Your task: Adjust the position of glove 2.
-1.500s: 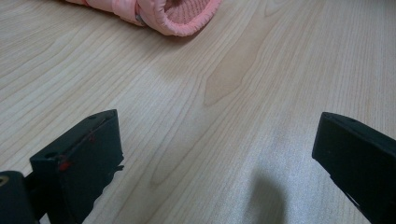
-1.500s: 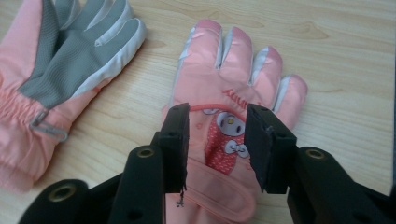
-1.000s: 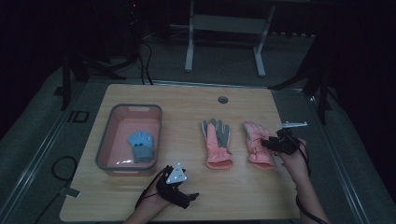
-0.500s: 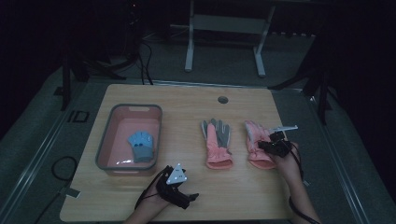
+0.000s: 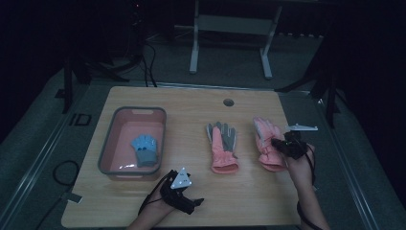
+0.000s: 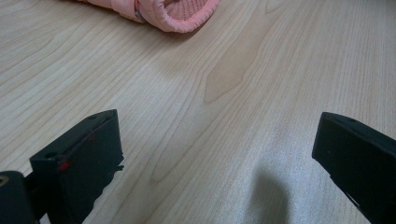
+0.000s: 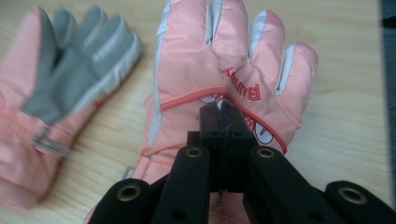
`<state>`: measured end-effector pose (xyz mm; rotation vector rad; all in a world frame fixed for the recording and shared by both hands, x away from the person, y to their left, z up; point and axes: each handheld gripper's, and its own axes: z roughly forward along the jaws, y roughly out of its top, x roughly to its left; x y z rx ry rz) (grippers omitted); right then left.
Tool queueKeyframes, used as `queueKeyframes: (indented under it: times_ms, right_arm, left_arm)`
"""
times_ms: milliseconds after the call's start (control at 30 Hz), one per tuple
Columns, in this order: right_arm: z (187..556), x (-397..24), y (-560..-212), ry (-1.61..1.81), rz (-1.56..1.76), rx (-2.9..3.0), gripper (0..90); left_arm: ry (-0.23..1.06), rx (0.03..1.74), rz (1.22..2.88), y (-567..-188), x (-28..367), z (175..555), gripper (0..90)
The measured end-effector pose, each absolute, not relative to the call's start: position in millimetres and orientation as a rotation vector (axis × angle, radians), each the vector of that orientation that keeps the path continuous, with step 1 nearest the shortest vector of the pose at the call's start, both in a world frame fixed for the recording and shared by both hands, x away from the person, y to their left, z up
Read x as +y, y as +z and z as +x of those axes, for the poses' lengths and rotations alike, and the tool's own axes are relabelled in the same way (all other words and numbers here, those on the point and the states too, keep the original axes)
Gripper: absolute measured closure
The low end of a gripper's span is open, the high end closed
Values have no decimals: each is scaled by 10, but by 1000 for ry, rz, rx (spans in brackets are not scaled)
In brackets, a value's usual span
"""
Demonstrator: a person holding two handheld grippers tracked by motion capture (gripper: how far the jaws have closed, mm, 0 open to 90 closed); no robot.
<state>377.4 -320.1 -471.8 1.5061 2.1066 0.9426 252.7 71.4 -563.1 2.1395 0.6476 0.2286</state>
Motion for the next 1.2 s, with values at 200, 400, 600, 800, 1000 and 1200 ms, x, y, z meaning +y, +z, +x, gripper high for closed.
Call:
queueKeyframes:
  times_ms: [200,400,600,800,1000,1200]
  right_arm:
    - [3721,-3025,-4369,951,1487,2059,895]
    - [3700,-2774,-4161,989,1453,2049,895]
    - [3684,-2441,-4055,1030,1418,2075,895]
    - [3672,-2061,-4008,1066,1373,2127,894]
    - [3661,-1791,-4127,1061,1365,2174,894]
    - [3684,-1686,-4309,1021,1393,2190,893]
  left_arm:
    - [229,648,2139,-5629,714,2526,18]
    - [230,648,2138,-5633,714,2525,18]
    - [231,644,2140,-5631,713,2522,18]
    - [230,640,2144,-5634,713,2524,19]
    - [229,637,2139,-5635,719,2523,19]
    - [229,636,2136,-5634,717,2522,18]
